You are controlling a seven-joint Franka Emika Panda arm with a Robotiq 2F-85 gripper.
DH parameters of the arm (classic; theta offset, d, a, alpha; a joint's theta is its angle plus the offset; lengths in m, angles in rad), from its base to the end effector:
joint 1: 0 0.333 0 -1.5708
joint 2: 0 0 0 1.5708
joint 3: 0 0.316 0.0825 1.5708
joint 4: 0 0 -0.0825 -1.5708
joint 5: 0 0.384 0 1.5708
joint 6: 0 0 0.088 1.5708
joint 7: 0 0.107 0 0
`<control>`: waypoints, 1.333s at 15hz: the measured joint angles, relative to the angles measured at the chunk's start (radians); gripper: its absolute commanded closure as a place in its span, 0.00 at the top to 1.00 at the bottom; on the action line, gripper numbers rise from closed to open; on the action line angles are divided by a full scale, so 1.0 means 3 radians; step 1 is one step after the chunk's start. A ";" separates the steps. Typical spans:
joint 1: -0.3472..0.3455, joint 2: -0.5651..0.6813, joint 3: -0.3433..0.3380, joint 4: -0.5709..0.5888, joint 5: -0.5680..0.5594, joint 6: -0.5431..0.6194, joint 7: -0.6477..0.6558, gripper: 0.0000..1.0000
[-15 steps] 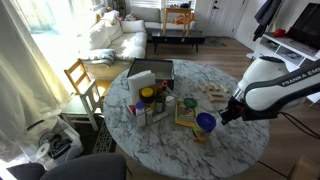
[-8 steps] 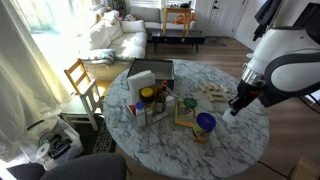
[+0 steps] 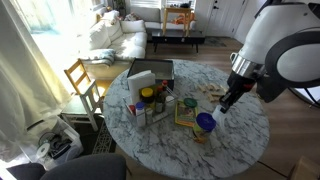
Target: Pick up the yellow can with a blue lid and put it on the yellow can without the lid and then pick up the measuring cup and put it on top of the stacked yellow cans
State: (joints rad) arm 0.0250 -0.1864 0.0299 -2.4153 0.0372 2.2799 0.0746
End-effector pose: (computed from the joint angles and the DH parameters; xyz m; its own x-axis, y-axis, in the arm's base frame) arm 0.4694 0.0267 0.3868 0.9978 -0.0442 0.0488 -0.0429 -0.9987 -0.0276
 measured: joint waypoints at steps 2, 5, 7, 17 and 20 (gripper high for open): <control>0.0019 0.0121 0.0037 0.0026 -0.0023 0.0045 0.0006 0.01; 0.0020 0.0319 0.0061 0.0037 -0.0071 0.0202 0.0023 0.01; 0.0017 0.0437 0.0058 0.0056 -0.0078 0.0364 0.0048 0.01; 0.0004 0.0663 0.0008 0.0194 -0.0239 0.0570 0.0264 0.43; 0.0004 0.0671 0.0006 0.0209 -0.0247 0.0569 0.0324 0.65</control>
State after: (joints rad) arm 0.0261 0.0148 0.0317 -2.3525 -0.0367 2.4507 0.1720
